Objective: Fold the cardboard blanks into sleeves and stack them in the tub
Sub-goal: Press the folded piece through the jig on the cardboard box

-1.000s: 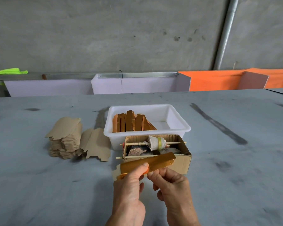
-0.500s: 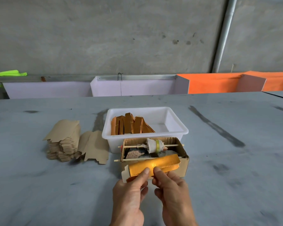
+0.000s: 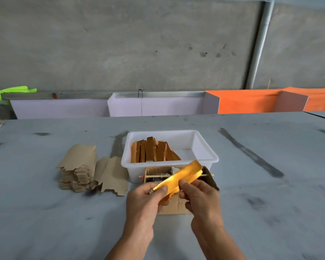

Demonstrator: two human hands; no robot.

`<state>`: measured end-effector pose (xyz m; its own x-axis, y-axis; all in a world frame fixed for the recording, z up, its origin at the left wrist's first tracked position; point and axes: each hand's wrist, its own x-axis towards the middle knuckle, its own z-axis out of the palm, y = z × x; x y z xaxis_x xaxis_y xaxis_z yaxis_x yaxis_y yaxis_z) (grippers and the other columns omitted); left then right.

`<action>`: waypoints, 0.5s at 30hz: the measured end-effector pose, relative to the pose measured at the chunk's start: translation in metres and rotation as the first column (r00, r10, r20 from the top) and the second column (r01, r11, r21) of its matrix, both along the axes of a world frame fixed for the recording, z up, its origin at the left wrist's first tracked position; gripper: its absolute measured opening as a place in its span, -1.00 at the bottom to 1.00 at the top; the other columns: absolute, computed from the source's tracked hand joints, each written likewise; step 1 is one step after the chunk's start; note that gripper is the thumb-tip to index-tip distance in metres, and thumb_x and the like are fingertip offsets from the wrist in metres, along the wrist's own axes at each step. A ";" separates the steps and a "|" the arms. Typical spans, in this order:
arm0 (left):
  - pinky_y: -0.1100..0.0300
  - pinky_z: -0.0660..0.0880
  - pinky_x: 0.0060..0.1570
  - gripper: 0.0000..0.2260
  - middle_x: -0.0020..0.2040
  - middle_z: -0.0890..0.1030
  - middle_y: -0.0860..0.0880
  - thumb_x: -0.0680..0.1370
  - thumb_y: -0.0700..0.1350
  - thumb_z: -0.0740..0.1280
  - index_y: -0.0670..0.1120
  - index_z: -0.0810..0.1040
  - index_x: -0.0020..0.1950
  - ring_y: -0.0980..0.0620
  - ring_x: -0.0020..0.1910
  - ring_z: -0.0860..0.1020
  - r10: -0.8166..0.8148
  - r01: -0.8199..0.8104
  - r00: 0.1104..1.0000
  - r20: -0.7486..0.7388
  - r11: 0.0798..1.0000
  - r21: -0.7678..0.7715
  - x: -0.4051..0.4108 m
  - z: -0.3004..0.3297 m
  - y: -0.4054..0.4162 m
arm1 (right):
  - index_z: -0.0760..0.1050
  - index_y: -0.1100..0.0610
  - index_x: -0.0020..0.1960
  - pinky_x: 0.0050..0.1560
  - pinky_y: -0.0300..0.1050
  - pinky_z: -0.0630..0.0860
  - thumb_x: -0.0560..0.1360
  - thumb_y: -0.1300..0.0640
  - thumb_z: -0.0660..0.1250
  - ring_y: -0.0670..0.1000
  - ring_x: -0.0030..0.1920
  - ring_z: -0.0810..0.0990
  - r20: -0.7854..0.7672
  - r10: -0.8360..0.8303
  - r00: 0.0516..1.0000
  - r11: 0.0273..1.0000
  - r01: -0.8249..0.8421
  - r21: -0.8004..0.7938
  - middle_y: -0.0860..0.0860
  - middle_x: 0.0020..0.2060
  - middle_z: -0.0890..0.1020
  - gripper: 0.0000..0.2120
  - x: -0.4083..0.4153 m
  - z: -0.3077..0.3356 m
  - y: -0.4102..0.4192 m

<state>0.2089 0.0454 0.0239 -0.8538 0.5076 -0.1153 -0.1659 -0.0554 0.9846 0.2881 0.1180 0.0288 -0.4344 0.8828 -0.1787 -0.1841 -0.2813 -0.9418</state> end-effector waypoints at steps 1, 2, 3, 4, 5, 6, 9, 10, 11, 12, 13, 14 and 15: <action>0.22 0.48 -0.39 -0.97 -0.27 0.67 -0.08 0.45 -0.22 0.44 -0.10 0.63 -0.15 -0.04 -0.28 0.62 0.030 -0.030 0.999 0.023 1.000 0.005 -0.003 0.003 0.003 | 0.55 0.24 -0.22 -0.55 -0.35 0.36 0.48 0.29 0.37 -0.16 -0.55 0.48 0.016 0.018 1.000 0.999 -0.019 0.037 0.01 -0.54 0.55 -0.90 -0.004 0.005 0.001; 0.19 0.48 -0.36 -0.97 -0.24 0.65 -0.10 0.46 -0.21 0.43 -0.10 0.62 -0.16 -0.05 -0.23 0.60 0.058 -0.059 0.997 0.052 0.998 0.017 -0.006 0.007 0.006 | 0.56 0.23 -0.21 -0.56 -0.39 0.37 0.48 0.28 0.37 -0.17 -0.55 0.50 0.036 0.048 0.998 0.996 -0.050 0.069 -0.01 -0.53 0.57 -0.90 -0.009 0.010 0.001; 0.17 0.47 -0.35 -0.97 -0.23 0.64 -0.12 0.48 -0.21 0.42 -0.11 0.62 -0.16 -0.07 -0.22 0.59 0.071 -0.073 0.995 0.074 0.997 0.031 -0.008 0.011 0.009 | 0.57 0.22 -0.21 -0.56 -0.40 0.37 0.49 0.29 0.35 -0.19 -0.55 0.50 0.057 0.077 0.995 0.992 -0.082 0.095 -0.03 -0.53 0.59 -0.90 -0.015 0.013 0.001; 0.17 0.47 -0.36 -0.95 -0.25 0.64 -0.12 0.49 -0.22 0.40 -0.12 0.62 -0.17 -0.07 -0.23 0.58 0.068 -0.071 0.995 0.077 0.997 0.038 -0.010 0.015 0.013 | 0.57 0.21 -0.19 -0.55 -0.39 0.38 0.49 0.31 0.34 -0.19 -0.55 0.51 0.078 0.089 0.993 0.989 -0.098 0.115 -0.03 -0.51 0.59 -0.90 -0.020 0.016 0.002; 0.17 0.48 -0.37 -0.91 -0.27 0.63 -0.09 0.50 -0.22 0.38 -0.10 0.62 -0.20 -0.06 -0.24 0.57 0.056 -0.058 0.997 0.060 0.998 0.031 -0.012 0.019 0.016 | 0.57 0.18 -0.16 -0.52 -0.36 0.42 0.50 0.31 0.34 -0.17 -0.52 0.53 0.099 0.085 0.991 0.987 -0.097 0.126 -0.01 -0.47 0.61 -0.90 -0.026 0.019 0.004; 0.18 0.49 -0.38 -0.83 -0.30 0.62 -0.04 0.51 -0.23 0.37 -0.05 0.62 -0.25 -0.03 -0.24 0.57 0.037 -0.038 0.999 0.022 0.999 0.008 -0.016 0.022 0.019 | 0.58 0.16 -0.12 -0.49 -0.32 0.46 0.50 0.30 0.33 -0.15 -0.49 0.56 0.122 0.076 0.990 0.987 -0.092 0.134 0.02 -0.41 0.62 -0.91 -0.031 0.022 0.008; 0.19 0.55 -0.30 -0.68 -0.37 0.61 0.11 0.50 -0.27 0.36 0.06 0.58 -0.38 0.04 -0.23 0.57 -0.038 0.023 0.987 -0.155 0.995 -0.097 -0.033 0.031 0.025 | 0.58 0.11 -0.08 -0.47 -0.28 0.46 0.49 0.27 0.36 -0.12 -0.46 0.58 0.202 0.070 0.977 0.979 -0.106 0.173 0.04 -0.34 0.64 -0.92 -0.047 0.028 0.029; 0.19 0.55 -0.25 -0.71 -0.34 0.62 0.11 0.48 -0.27 0.39 0.07 0.58 -0.35 0.07 -0.22 0.58 -0.047 0.018 0.977 -0.208 0.990 -0.137 -0.040 0.034 0.028 | 0.57 0.11 -0.09 -0.47 -0.28 0.46 0.48 0.26 0.39 -0.11 -0.44 0.59 0.223 0.061 0.973 0.977 -0.104 0.187 0.04 -0.32 0.64 -0.92 -0.053 0.029 0.036; 0.17 0.56 -0.19 -0.74 -0.29 0.63 0.10 0.46 -0.27 0.42 0.08 0.58 -0.31 0.09 -0.21 0.59 -0.044 -0.001 0.966 -0.256 0.985 -0.172 -0.048 0.036 0.031 | 0.54 0.11 -0.09 -0.42 -0.25 0.50 0.46 0.25 0.41 -0.08 -0.39 0.61 0.240 0.048 0.970 0.976 -0.097 0.197 0.05 -0.29 0.65 -0.91 -0.060 0.030 0.042; 0.13 0.57 -0.12 -0.77 -0.26 0.64 0.08 0.44 -0.26 0.44 0.07 0.58 -0.27 0.08 -0.20 0.60 -0.039 -0.023 0.953 -0.300 0.980 -0.200 -0.055 0.039 0.036 | 0.52 0.11 -0.10 -0.34 -0.19 0.55 0.44 0.23 0.44 -0.04 -0.33 0.63 0.263 0.031 0.964 0.973 -0.090 0.213 0.06 -0.26 0.65 -0.89 -0.067 0.031 0.049; 0.09 0.58 -0.08 -0.80 -0.24 0.64 0.05 0.43 -0.25 0.45 0.06 0.58 -0.25 0.06 -0.20 0.60 -0.041 -0.038 0.941 -0.337 0.974 -0.224 -0.062 0.041 0.041 | 0.51 0.11 -0.13 -0.23 -0.12 0.60 0.43 0.21 0.45 -0.02 -0.28 0.64 0.297 0.016 0.955 0.967 -0.090 0.238 0.05 -0.25 0.65 -0.88 -0.074 0.032 0.055; 0.09 0.59 -0.09 -0.81 -0.23 0.65 0.02 0.44 -0.26 0.44 0.04 0.58 -0.24 0.04 -0.21 0.61 -0.048 -0.047 0.930 -0.364 0.968 -0.248 -0.069 0.043 0.046 | 0.50 0.10 -0.17 -0.15 -0.08 0.61 0.43 0.19 0.45 -0.01 -0.26 0.64 0.328 0.004 0.945 0.959 -0.097 0.268 0.04 -0.27 0.64 -0.88 -0.081 0.033 0.061; 0.13 0.60 -0.15 -0.80 -0.22 0.65 -0.01 0.46 -0.27 0.42 0.03 0.57 -0.24 0.04 -0.25 0.61 -0.053 -0.053 0.925 -0.376 0.963 -0.266 -0.077 0.044 0.053 | 0.49 0.08 -0.21 -0.14 -0.08 0.61 0.44 0.18 0.44 -0.01 -0.25 0.65 0.353 -0.009 0.936 0.950 -0.103 0.295 0.03 -0.29 0.65 -0.86 -0.088 0.034 0.068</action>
